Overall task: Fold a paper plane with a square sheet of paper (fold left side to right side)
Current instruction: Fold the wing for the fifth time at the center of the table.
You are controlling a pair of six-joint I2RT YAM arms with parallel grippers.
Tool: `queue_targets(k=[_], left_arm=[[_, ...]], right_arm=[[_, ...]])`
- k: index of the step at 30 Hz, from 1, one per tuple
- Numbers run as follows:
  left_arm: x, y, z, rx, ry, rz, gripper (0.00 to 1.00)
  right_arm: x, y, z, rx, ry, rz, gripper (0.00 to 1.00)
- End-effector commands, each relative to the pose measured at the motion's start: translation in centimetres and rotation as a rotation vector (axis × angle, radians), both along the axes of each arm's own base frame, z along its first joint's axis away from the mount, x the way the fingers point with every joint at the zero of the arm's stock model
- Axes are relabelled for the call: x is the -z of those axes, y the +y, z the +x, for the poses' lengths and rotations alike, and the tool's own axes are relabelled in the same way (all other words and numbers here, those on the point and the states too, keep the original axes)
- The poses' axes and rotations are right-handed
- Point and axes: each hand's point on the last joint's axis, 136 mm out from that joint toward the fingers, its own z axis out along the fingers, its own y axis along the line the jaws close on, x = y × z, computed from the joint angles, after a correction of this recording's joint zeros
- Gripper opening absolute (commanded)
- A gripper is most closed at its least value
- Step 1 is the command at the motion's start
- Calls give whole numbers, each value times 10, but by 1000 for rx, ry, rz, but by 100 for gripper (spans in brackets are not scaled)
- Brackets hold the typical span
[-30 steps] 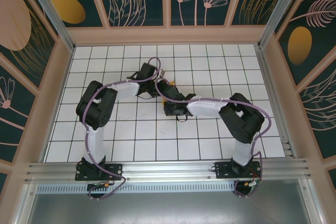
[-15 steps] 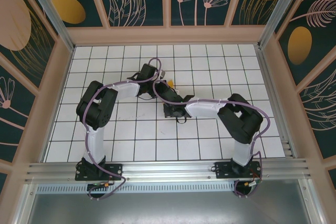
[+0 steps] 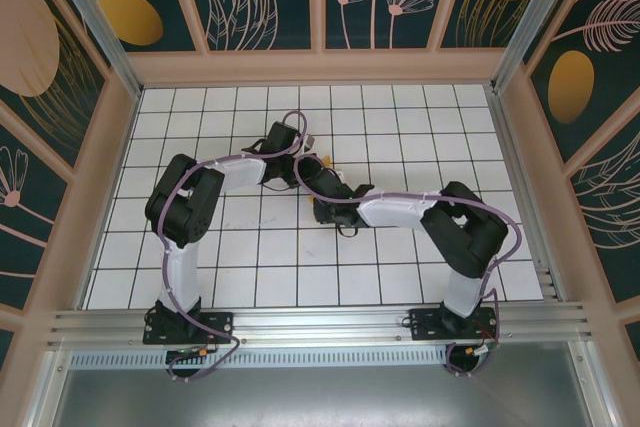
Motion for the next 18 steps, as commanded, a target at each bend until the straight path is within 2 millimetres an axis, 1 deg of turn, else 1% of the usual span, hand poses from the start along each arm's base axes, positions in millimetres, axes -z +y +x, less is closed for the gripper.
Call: queue_targets(k=[1, 7, 13, 16, 18], left_arm=[[-7, 1, -3, 7, -13, -6, 4], [-7, 0, -3, 7, -13, -7, 4], [-7, 0, -2, 8, -14, -8, 4], [-7, 0, -2, 7, -12, -6, 4], [-6, 0, -3, 8, -10, -6, 4]], right_arm=[[-20, 3, 10, 4, -93, 35, 36], [-23, 7, 20, -10, -155, 30, 36], [-14, 8, 25, -20, -166, -15, 36], [-10, 7, 26, -20, -166, -31, 35], [-6, 7, 25, -22, -161, -43, 33]])
